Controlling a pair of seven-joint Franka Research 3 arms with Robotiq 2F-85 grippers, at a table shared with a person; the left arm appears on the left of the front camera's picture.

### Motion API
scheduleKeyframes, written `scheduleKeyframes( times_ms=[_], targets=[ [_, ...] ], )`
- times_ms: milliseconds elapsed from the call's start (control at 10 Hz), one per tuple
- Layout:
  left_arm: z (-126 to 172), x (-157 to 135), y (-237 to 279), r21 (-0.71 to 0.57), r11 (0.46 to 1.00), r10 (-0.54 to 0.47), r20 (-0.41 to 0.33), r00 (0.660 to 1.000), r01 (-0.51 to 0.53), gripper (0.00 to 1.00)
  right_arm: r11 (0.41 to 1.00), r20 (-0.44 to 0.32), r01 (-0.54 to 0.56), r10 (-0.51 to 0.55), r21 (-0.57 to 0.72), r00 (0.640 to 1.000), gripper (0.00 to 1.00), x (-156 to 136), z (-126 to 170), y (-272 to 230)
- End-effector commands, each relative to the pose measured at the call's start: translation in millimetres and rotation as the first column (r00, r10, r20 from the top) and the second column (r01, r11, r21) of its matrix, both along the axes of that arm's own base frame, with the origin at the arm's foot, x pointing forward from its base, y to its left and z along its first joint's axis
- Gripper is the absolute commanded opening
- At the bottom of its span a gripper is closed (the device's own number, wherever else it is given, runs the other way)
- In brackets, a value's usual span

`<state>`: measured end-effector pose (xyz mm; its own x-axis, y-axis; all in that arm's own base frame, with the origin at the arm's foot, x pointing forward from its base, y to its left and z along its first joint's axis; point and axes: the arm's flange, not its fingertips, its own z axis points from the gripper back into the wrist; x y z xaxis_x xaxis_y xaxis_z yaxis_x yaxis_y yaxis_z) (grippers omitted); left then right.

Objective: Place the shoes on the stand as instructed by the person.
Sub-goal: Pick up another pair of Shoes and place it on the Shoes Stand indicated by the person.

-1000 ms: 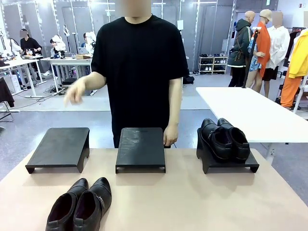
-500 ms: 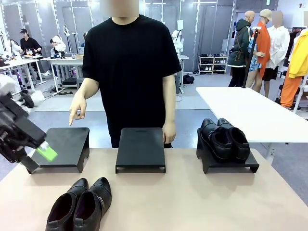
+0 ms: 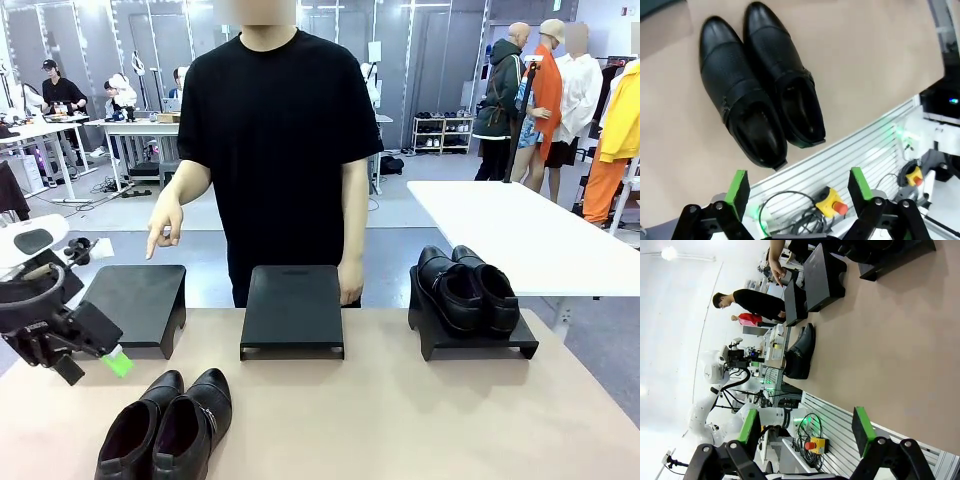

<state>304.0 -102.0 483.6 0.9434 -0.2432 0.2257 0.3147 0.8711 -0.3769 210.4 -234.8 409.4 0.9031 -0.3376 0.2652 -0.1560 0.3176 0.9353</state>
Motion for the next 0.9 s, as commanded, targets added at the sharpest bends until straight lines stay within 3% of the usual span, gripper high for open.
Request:
scheduleKeyframes(
  times_ms=[0,500,600,800],
  targets=[
    [-2.9,-3.7,-4.7,0.005,1.000,-0.011,-0.022,1.000,0.011,1.00,1.000,0.029,-0.001,0.001,0.006,1.000,0.93,0.1,1.7,-1.1],
    [-2.0,0.2,-12.9,-0.001,1.000,0.018,0.009,1.000,-0.018,1.00,1.000,0.029,-0.001,0.001,0.006,1.000,0.93,0.1,1.7,-1.1],
    [-12.8,2.9,-30.5,0.093,0.994,0.061,0.007,0.998,-0.062,1.00,1.000,0.029,-0.001,0.001,0.006,1.000,0.93,0.1,1.7,-1.1],
    [-29.1,7.9,-58.4,0.120,0.987,0.116,-0.048,0.992,-0.109,1.00,1.000,0.029,-0.001,0.001,0.006,1.000,0.93,0.1,1.7,-1.1]
  ],
)
